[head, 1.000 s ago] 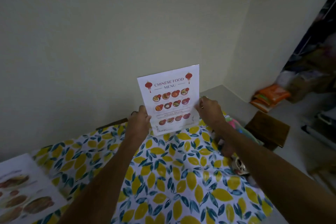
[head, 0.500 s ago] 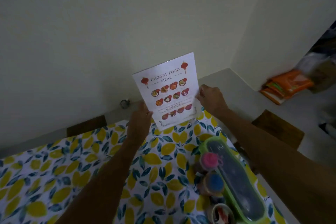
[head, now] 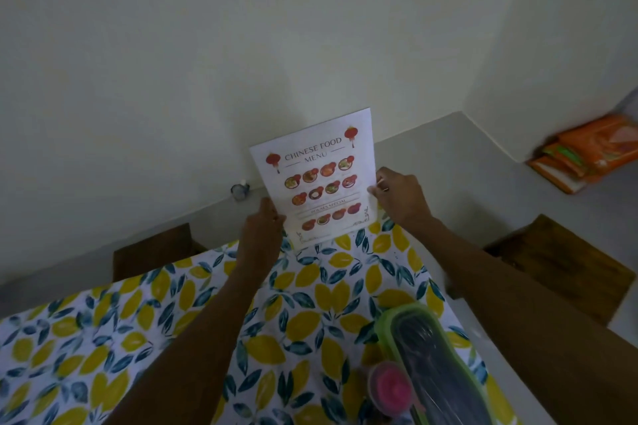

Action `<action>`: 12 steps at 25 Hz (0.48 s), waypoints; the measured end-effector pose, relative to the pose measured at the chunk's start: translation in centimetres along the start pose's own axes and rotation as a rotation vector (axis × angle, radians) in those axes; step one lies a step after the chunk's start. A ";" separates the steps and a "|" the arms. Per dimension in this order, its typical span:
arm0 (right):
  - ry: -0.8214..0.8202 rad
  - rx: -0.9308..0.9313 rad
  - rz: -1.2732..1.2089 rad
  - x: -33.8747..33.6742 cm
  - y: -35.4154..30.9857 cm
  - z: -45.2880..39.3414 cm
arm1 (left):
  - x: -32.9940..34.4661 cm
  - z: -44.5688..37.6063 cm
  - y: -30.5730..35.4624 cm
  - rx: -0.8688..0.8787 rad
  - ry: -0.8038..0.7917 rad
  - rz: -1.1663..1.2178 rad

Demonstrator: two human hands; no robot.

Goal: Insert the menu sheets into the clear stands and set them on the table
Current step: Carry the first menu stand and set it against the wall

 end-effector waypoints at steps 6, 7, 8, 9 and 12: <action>0.015 0.013 -0.027 1.1 1.5 -0.3 | 1.6 -0.7 -0.1 -0.034 0.016 0.017; 0.023 0.017 -0.032 1.2 1.6 -0.3 | 1.7 -0.8 -0.1 -0.026 0.020 0.021; 0.031 0.020 -0.037 1.3 1.6 -0.2 | 1.7 -0.9 -0.1 -0.026 0.019 0.018; 0.036 0.023 -0.043 1.5 1.6 -0.1 | 1.8 -1.0 -0.2 -0.020 0.025 0.014; 0.045 0.036 -0.053 2.0 1.8 0.2 | 1.9 -0.7 -0.2 -0.010 0.041 -0.004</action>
Point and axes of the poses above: each hand's wrist, its own z-axis away from the middle knuckle, its own x-axis out of the palm, y = z × x, the point moved 3 cm from there along -z, towards the middle knuckle, and after that the axes turned 8 degrees about -x, right-handed, at the moved point
